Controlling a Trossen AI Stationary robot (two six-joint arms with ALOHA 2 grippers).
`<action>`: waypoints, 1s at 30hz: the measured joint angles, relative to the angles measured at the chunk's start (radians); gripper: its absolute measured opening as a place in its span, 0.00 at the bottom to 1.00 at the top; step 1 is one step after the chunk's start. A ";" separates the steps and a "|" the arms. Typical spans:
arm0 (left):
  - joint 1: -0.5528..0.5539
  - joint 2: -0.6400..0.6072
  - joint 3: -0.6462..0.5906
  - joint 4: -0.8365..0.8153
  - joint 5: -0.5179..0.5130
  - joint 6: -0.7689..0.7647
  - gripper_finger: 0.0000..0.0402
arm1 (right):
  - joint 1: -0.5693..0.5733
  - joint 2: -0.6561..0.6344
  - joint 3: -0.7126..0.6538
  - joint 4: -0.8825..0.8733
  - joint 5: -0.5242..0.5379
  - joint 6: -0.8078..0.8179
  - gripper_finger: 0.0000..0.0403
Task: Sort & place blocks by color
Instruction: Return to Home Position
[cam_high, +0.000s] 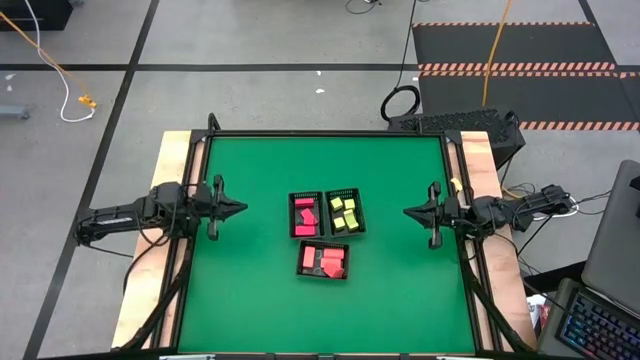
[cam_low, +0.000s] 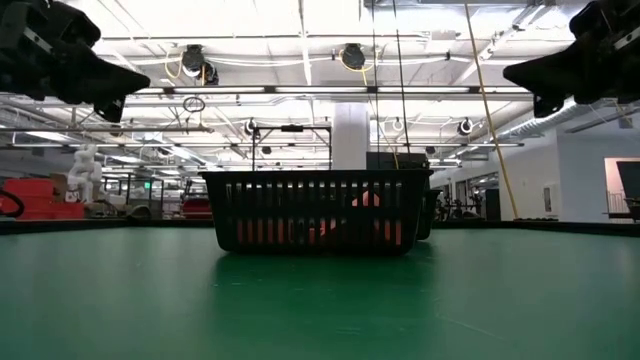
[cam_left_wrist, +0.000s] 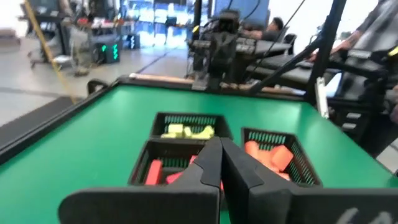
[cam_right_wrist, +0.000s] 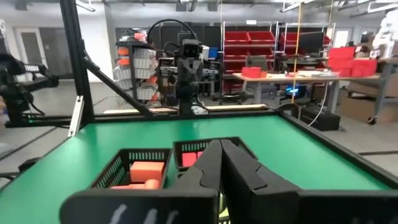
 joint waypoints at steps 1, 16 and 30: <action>0.000 0.000 -0.012 0.024 0.009 0.003 0.00 | 0.000 0.000 0.000 -0.005 -0.001 0.011 0.00; 0.000 0.012 -0.071 0.109 0.071 -0.014 0.00 | 0.000 0.000 0.000 -0.061 -0.005 0.062 0.00; 0.000 0.062 -0.071 0.095 -0.027 0.043 0.03 | -0.002 0.013 -0.001 -0.111 0.079 0.061 0.00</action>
